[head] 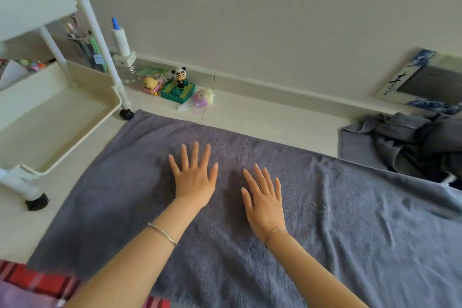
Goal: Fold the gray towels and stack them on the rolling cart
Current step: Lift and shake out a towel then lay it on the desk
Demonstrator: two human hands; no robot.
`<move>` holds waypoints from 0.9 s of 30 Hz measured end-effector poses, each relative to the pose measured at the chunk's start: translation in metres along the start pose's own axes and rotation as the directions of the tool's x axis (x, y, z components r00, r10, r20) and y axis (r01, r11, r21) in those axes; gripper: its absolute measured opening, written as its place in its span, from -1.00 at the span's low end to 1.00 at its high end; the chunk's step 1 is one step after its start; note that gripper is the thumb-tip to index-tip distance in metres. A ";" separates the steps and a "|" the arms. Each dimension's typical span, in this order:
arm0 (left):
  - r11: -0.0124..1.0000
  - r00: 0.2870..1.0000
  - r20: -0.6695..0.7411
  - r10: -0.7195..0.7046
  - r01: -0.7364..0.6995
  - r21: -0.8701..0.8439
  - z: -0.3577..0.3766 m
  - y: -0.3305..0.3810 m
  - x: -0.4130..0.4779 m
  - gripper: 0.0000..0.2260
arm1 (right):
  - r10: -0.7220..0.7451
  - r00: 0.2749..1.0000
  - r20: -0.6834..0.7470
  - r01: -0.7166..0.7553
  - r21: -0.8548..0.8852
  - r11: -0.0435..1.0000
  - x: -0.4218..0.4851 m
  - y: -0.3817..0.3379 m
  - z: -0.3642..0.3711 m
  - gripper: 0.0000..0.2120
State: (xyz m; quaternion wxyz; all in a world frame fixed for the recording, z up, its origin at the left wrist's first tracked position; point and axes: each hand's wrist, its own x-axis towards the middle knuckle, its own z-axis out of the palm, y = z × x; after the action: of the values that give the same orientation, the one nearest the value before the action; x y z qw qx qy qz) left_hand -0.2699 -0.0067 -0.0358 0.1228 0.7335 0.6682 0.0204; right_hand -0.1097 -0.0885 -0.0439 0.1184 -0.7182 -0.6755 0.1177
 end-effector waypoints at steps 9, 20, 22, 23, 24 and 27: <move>0.996 0.995 0.065 0.082 -0.084 0.030 0.038 0.023 -0.064 -0.30 | 0.010 0.999 0.046 -0.008 -0.048 0.999 -0.060 0.062 -0.017 -0.39; 0.910 0.909 0.104 0.404 -0.411 0.055 0.050 0.126 -0.105 -0.52 | 0.181 0.983 -0.026 -0.182 -0.017 0.983 -0.090 0.136 -0.050 -0.27; 0.879 0.877 0.138 0.461 -0.472 0.068 0.055 0.156 -0.114 -0.51 | 0.223 0.973 -0.060 -0.223 0.012 0.975 -0.101 0.150 -0.059 -0.31; 0.869 0.868 0.141 0.476 -0.489 0.076 0.058 0.170 -0.116 -0.51 | 0.259 0.964 -0.067 -0.258 0.026 0.966 -0.108 0.160 -0.063 -0.33; 0.865 0.862 0.157 0.481 -0.496 0.071 0.058 0.187 -0.119 -0.51 | 0.303 0.949 -0.086 -0.301 0.035 0.953 -0.117 0.173 -0.069 -0.34; 0.870 0.864 0.160 0.478 -0.490 0.047 0.061 0.224 -0.132 -0.51 | 0.423 0.895 -0.141 -0.422 0.039 0.906 -0.147 0.213 -0.083 -0.34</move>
State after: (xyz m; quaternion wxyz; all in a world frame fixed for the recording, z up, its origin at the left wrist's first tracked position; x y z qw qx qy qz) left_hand -0.0537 -0.1629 -0.0310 0.1297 0.8818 0.4523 -0.0311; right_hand 0.1094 -0.2485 -0.0340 0.1420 -0.8538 -0.4927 0.0901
